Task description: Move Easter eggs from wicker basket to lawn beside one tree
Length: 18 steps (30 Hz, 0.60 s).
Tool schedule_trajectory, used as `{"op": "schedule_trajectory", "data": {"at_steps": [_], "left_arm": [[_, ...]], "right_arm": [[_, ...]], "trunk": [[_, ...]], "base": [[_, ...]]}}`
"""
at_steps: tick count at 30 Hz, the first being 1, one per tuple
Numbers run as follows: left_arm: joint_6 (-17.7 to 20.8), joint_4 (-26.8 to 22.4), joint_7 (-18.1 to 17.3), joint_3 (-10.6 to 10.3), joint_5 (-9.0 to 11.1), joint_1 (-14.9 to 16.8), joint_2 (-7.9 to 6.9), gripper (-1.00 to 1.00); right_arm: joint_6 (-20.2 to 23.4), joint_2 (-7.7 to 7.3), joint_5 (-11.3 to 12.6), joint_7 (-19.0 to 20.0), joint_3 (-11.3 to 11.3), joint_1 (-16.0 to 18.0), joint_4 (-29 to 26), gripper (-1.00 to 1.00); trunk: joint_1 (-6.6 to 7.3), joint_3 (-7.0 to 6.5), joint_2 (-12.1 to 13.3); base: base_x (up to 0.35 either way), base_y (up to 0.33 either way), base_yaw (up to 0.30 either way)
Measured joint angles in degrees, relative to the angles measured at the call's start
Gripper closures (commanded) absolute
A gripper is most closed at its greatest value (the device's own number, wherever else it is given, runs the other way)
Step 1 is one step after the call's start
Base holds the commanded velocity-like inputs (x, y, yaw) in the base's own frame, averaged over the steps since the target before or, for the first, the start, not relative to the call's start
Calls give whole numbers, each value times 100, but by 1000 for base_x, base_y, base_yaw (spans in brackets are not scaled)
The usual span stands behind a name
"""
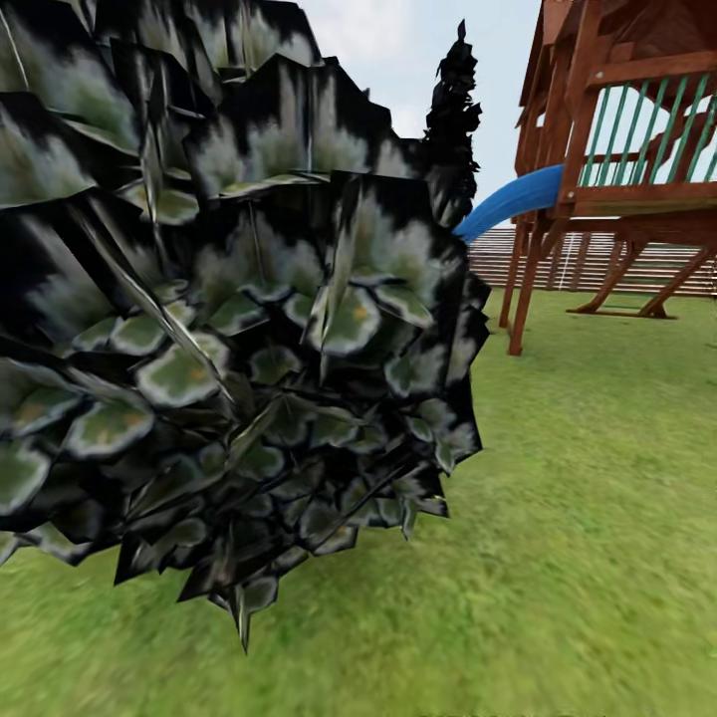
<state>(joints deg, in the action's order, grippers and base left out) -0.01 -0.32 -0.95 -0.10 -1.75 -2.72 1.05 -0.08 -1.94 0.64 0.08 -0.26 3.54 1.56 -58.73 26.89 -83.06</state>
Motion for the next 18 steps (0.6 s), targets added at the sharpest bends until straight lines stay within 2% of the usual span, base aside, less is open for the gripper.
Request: {"op": "schedule_trajectory", "data": {"at_steps": [10,18], "left_arm": [[1,0,-3,-6,0,1,1,-100],[1,0,-9,0,0,0,-2,-100]], "right_arm": [[0,-10,1,16,-4,-1,-1,-100],[-2,0,0,16,1,-1,-1,-100]], "trunk": [[0,0,0],[0,-2,0]], "base": [[0,-286,-288],[0,-35,-300]]}}
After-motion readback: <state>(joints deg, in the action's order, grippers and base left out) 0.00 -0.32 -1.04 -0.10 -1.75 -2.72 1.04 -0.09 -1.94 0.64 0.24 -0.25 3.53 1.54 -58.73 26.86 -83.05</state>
